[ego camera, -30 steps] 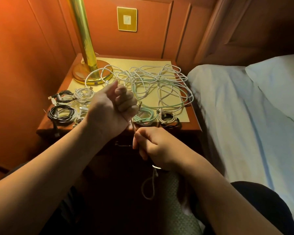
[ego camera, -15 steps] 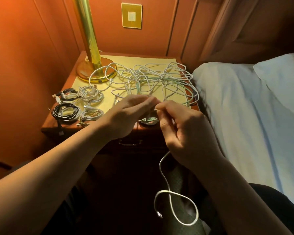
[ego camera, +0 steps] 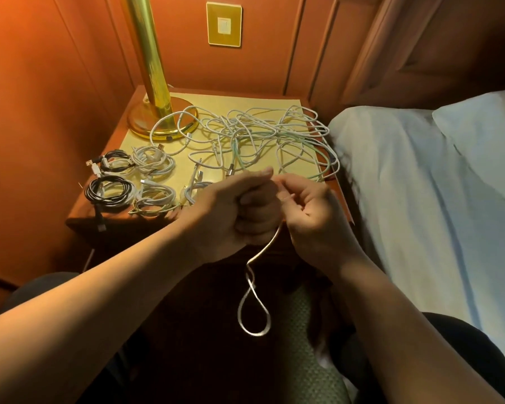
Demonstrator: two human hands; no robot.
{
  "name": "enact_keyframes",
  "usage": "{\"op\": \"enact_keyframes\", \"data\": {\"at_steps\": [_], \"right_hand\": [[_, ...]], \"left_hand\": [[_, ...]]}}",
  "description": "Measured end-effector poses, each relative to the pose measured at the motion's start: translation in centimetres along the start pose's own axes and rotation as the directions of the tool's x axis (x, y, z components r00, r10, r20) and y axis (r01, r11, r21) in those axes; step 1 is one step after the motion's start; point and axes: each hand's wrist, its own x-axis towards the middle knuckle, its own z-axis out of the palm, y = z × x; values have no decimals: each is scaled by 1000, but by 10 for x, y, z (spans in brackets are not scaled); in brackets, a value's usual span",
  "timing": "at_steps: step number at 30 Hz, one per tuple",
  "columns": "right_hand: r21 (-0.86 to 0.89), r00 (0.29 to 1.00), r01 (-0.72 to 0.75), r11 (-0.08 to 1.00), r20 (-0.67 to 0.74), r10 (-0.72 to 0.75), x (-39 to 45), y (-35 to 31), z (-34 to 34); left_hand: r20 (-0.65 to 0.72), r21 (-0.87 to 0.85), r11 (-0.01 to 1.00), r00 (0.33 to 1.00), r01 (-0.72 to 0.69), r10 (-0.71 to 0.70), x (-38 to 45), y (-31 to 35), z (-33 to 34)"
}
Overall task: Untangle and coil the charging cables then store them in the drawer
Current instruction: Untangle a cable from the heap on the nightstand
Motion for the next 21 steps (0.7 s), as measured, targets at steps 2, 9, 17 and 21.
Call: {"op": "enact_keyframes", "data": {"at_steps": [2,9,17,21], "right_hand": [[111,964,-174,979,225,145,4,-1,1],[68,833,-355,932,476,282,-4,-20,6],[34,966,-60,998,255,50,-17,-35,3],[-80,991,104,991,95,-96,-17,-34,-2]], "left_hand": [[-11,-225,973,999,-52,51,-2,2,0],[-407,-96,946,879,-310,247,3,20,-18],[-227,809,588,912,-19,342,-6,14,-27],[-209,834,548,954,59,215,-7,13,-24]]}}
